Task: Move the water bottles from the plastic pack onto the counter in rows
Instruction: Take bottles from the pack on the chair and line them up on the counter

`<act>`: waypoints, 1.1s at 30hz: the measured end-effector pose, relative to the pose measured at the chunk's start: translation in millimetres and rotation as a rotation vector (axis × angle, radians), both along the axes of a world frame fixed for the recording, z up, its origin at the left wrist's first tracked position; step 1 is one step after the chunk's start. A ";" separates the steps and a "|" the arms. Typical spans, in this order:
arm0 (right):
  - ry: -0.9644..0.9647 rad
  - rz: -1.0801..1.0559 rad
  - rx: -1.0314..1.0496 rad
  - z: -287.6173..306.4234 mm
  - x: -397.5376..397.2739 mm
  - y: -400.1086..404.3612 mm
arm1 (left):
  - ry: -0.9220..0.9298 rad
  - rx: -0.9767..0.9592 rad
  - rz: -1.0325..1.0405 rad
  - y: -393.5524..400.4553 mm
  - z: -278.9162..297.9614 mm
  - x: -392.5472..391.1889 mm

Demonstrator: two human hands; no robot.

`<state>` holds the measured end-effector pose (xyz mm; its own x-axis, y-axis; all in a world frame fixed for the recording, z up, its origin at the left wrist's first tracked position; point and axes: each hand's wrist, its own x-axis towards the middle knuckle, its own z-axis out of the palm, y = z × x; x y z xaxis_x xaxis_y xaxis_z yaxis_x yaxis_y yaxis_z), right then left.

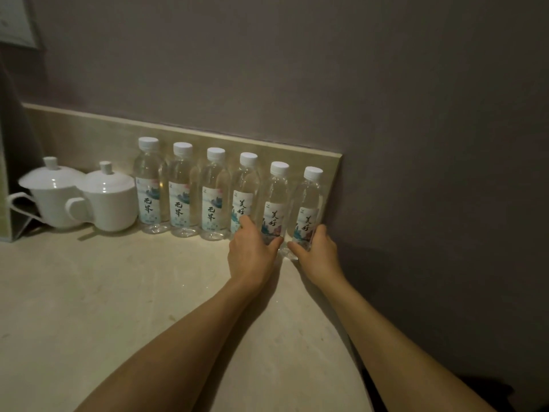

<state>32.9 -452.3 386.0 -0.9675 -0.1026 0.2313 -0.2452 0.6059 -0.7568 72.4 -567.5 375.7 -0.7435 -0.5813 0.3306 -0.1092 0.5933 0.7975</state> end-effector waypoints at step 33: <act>0.001 -0.072 0.067 -0.1 -21.9 -16.0 | 0.075 -0.092 -0.023 -3.1 -2.2 -23.1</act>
<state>11.0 -468.3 385.9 -0.9727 -0.0477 0.2272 -0.1996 0.6716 -0.7135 49.3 -570.6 373.4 -0.7274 -0.5288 0.4373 -0.0363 0.6661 0.7450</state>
